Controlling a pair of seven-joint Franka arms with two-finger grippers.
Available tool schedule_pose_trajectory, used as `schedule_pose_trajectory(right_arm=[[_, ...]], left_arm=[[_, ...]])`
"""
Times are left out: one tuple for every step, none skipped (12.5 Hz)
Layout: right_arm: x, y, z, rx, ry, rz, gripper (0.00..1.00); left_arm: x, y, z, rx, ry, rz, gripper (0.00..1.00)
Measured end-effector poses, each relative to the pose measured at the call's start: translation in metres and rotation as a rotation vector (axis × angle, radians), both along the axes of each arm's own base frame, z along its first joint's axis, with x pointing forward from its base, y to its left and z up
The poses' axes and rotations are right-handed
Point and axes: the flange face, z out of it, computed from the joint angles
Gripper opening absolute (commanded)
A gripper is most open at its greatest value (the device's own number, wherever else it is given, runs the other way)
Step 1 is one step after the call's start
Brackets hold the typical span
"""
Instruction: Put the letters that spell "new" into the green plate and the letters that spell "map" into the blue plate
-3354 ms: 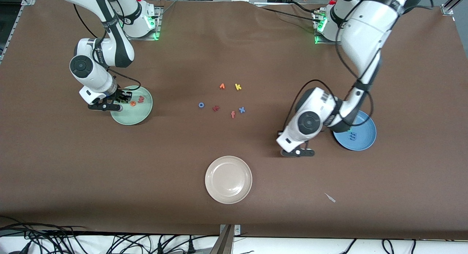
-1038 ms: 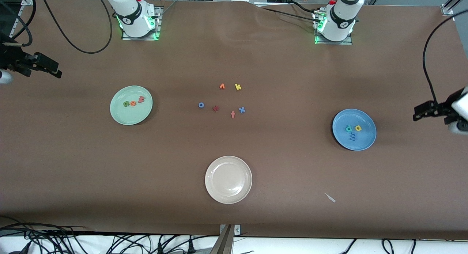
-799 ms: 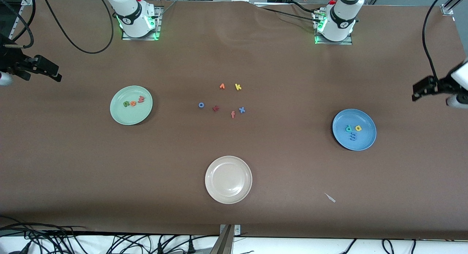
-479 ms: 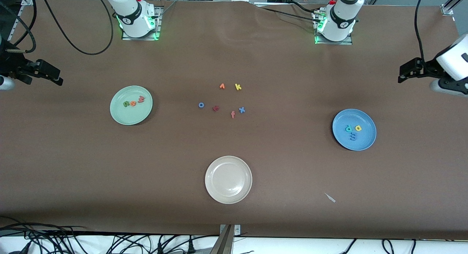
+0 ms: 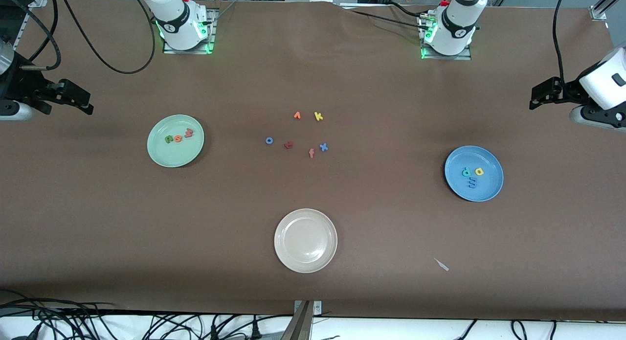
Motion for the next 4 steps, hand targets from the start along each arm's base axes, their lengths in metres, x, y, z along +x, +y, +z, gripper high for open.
schedule_pose_trajectory(right_arm=[[0.0, -0.0019, -0.0001, 0.0, 0.0, -0.003, 1.0], [0.0001, -0.0034, -0.0004, 0.0, 0.001, -0.006, 1.0], [0.0002, -0.0041, -0.0006, 0.0, 0.001, -0.007, 1.0], [0.0003, -0.0041, -0.0007, 0.0, 0.001, -0.007, 1.0]], left_arm=[[0.0, -0.0003, 0.0, 0.0, 0.0, -0.001, 1.0], [0.0, -0.0004, 0.0002, 0.0, 0.0, -0.001, 1.0], [0.0001, -0.0005, 0.0004, 0.0, -0.001, -0.001, 1.0], [0.0001, -0.0006, 0.0004, 0.0, -0.001, -0.002, 1.0]])
